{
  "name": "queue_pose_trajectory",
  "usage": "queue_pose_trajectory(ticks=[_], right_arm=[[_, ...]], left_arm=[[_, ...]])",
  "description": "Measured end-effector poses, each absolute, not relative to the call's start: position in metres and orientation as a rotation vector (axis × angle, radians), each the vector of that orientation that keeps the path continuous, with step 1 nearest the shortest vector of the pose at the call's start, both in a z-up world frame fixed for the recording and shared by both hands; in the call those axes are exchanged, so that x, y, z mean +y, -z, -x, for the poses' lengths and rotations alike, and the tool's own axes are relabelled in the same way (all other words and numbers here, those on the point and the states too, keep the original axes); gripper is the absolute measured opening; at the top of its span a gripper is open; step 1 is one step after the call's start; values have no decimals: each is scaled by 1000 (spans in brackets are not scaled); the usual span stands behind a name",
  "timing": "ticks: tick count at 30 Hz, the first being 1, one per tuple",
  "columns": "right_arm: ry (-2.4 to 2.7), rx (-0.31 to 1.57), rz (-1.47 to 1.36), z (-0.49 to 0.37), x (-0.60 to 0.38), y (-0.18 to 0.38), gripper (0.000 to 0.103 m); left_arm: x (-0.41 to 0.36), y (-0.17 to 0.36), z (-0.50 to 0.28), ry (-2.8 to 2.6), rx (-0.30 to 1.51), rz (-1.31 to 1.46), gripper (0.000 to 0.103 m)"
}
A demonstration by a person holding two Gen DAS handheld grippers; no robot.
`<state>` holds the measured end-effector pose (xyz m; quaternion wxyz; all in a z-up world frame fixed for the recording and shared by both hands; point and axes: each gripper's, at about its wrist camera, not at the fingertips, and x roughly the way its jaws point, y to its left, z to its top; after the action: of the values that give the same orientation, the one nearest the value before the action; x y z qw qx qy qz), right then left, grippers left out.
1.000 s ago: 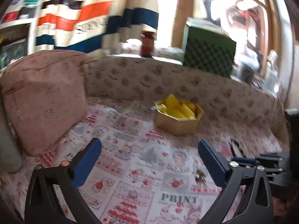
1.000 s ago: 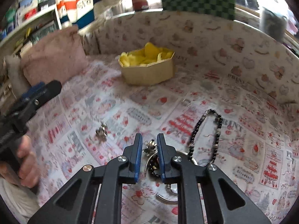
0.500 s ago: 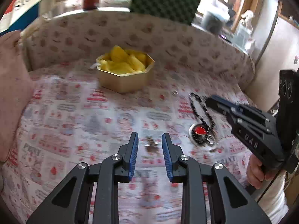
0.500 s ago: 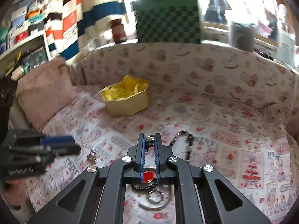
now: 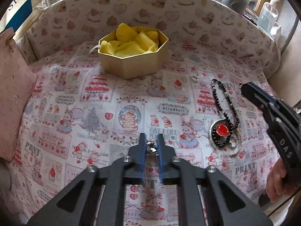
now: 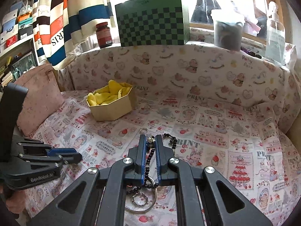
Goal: Organize jewelry
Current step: 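Grasp the small silver charm with the left gripper while the right gripper grasps the black bead necklace, then carry the silver charm into the gold box and open the left gripper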
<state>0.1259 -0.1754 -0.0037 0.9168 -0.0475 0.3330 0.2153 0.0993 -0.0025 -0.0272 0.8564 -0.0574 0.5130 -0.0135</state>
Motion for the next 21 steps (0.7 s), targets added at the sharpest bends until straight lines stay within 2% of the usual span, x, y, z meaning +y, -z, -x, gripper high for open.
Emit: queue_pose_trajectory(ticks=[4,14,21], right_arm=[[-432,694,93,-127,-176,6,10],[-370,680,27,-136,-190,7,10],[-386,652,-12,-138,-196,3,10]], left_arm=[[0,15,-102,50,1047,120,9],[47,-39,-160,-20,790,110,9],[78,-26,-206,109,778,215,9]])
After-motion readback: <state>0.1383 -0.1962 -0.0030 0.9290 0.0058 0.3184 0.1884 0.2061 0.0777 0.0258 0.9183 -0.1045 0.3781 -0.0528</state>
